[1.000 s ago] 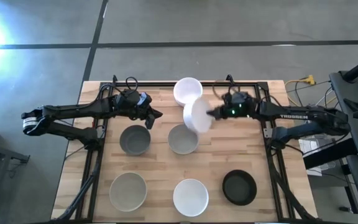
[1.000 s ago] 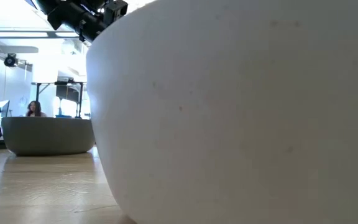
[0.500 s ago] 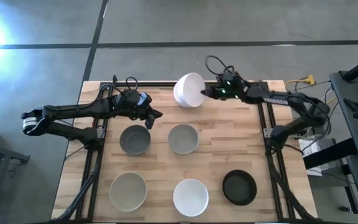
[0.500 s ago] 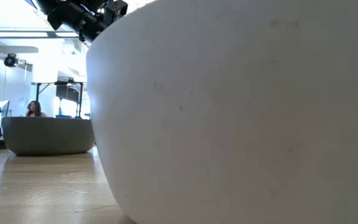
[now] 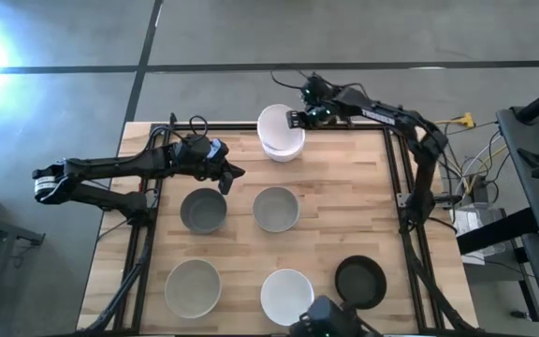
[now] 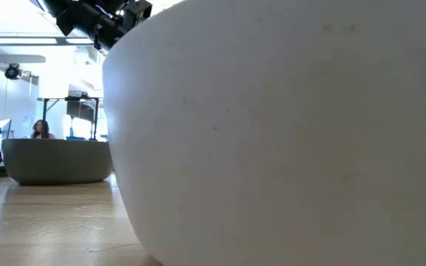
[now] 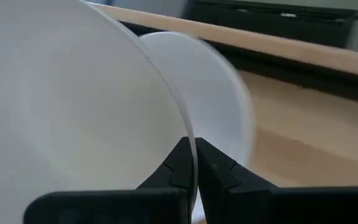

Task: Nest bowls inside each other
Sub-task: Stack the white bowl on the stacked white bowl

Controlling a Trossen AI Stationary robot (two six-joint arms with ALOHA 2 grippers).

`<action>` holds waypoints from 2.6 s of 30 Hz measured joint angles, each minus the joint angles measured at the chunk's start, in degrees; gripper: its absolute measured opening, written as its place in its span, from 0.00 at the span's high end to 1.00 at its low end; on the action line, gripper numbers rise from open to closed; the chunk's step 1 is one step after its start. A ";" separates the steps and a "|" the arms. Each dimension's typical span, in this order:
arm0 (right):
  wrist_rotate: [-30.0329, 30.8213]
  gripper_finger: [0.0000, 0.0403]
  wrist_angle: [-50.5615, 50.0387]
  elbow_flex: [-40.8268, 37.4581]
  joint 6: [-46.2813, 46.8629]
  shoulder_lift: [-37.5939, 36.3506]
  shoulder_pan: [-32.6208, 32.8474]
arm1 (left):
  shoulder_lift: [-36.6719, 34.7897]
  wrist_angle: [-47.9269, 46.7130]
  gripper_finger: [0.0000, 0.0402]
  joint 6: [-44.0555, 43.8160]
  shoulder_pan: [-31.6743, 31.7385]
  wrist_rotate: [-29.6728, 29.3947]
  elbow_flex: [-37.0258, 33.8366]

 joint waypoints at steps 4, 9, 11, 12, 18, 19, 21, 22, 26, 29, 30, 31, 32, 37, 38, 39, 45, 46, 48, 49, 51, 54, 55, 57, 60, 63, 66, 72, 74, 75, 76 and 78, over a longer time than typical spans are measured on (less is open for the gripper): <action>1.89 0.98 -9.12 7.27 -4.20 5.10 -0.43 | 0.00 0.00 1.00 0.00 0.00 -0.01 -0.02; 4.64 0.98 -16.76 14.14 -7.57 10.09 -0.32 | 0.00 0.00 1.00 0.00 -0.02 -0.01 -0.02; 4.77 0.98 -18.82 16.54 -8.73 11.60 -0.32 | 0.00 0.00 1.00 0.00 0.00 -0.01 -0.02; 4.81 0.98 -19.97 17.65 -9.22 12.31 -0.30 | 0.00 0.00 1.00 0.00 0.00 -0.01 -0.02; 6.75 0.97 -24.96 22.88 -10.90 15.24 -0.05 | 0.00 -0.01 1.00 0.00 0.00 -0.01 -0.04; 6.94 0.97 -25.03 23.05 -11.28 15.25 -0.03 | 0.00 0.00 1.00 0.00 -0.02 -0.01 -0.04; 7.15 0.95 -24.77 23.21 -11.94 15.19 0.11 | 0.00 0.00 1.00 0.00 0.00 -0.01 -0.04; 7.16 0.93 -24.59 23.22 -12.07 15.05 0.15 | 0.00 0.00 1.00 0.00 -0.02 -0.01 -0.04; 7.16 0.85 -24.58 23.22 -12.22 14.62 0.21 | 0.00 0.00 1.00 0.13 0.00 -0.01 -0.04; 7.17 0.79 -24.60 23.21 -12.20 14.41 0.21 | 0.00 0.00 1.00 0.17 0.00 -0.01 -0.04; 7.34 0.77 -24.56 23.20 -12.20 14.30 0.22 | 0.00 0.00 1.00 0.17 0.00 -0.01 -0.04; 7.86 0.76 -24.46 23.20 -12.21 14.10 0.32 | 0.00 0.00 1.00 0.17 -0.01 -0.01 -0.04; 8.62 0.74 -24.34 23.20 -12.22 13.80 0.33 | 0.00 0.00 1.00 0.17 -0.01 -0.01 -0.04; 11.66 0.70 -23.72 23.22 -12.22 12.19 0.44 | 0.00 0.00 1.00 0.11 0.00 -0.01 -0.04; 11.65 0.70 -23.59 23.21 -12.24 12.11 0.44 | 0.00 0.00 1.00 0.11 0.00 -0.02 -0.04; 11.64 0.71 -23.35 23.21 -12.46 12.03 0.43 | 0.00 0.00 1.00 0.11 -0.01 -0.01 -0.04; 11.22 0.88 -22.90 23.18 -13.78 12.28 0.78 | 0.00 0.00 1.00 0.06 0.00 -0.01 -0.04; 11.24 0.92 -22.59 23.05 -14.15 12.32 0.84 | 0.00 0.00 1.00 0.04 0.00 -0.01 -0.04; 11.43 0.96 -21.83 22.96 -14.93 12.36 1.11 | 0.00 0.00 1.00 0.02 -0.02 -0.01 -0.04; 11.57 0.97 -21.76 22.96 -15.05 12.36 1.12 | 0.00 0.00 1.00 0.00 0.00 -0.01 -0.04; 11.64 0.97 -21.68 22.87 -15.12 12.36 1.13 | 0.00 0.00 1.00 0.01 -0.02 -0.01 -0.04; 11.66 0.98 -21.62 21.99 -15.19 12.36 1.08 | 0.00 0.00 1.00 0.00 0.00 -0.01 -0.04; 11.70 0.98 -21.59 21.49 -15.19 12.36 1.06 | 0.00 0.00 1.00 0.01 -0.01 -0.02 -0.04; 11.68 0.98 -21.57 20.12 -15.19 12.36 1.08 | 0.00 0.00 1.00 0.02 -0.02 -0.03 -0.04; 11.69 0.98 -21.46 17.69 -15.19 12.38 1.08 | 0.00 0.00 1.00 0.02 0.00 -0.01 -0.04; 11.68 0.98 -21.26 16.56 -14.84 12.38 1.15 | 0.11 -0.02 1.00 0.00 -0.02 -0.01 -0.06; 11.94 0.98 -21.15 16.93 -14.73 12.06 1.15 | 0.11 0.00 1.00 0.01 -0.02 -0.02 -0.07; 14.69 0.98 -21.17 20.77 -14.61 10.89 1.56 | 0.11 -0.02 1.00 0.00 0.00 -0.03 -0.07; 14.74 0.98 -21.17 22.18 -14.63 10.50 1.73 | 0.11 -0.01 1.00 0.02 -0.01 -0.03 -0.07; 14.69 0.98 -21.18 22.58 -14.67 10.14 1.86 | 0.11 -0.03 1.00 0.01 -0.02 -0.03 -0.07; 14.65 0.98 -21.32 22.84 -14.83 9.69 2.06 | 0.11 -0.05 1.00 0.00 -0.01 -0.03 -0.07; 14.35 0.98 -21.35 22.96 -15.74 8.38 2.57 | 0.11 -0.21 1.00 -0.03 -0.02 -0.02 -0.07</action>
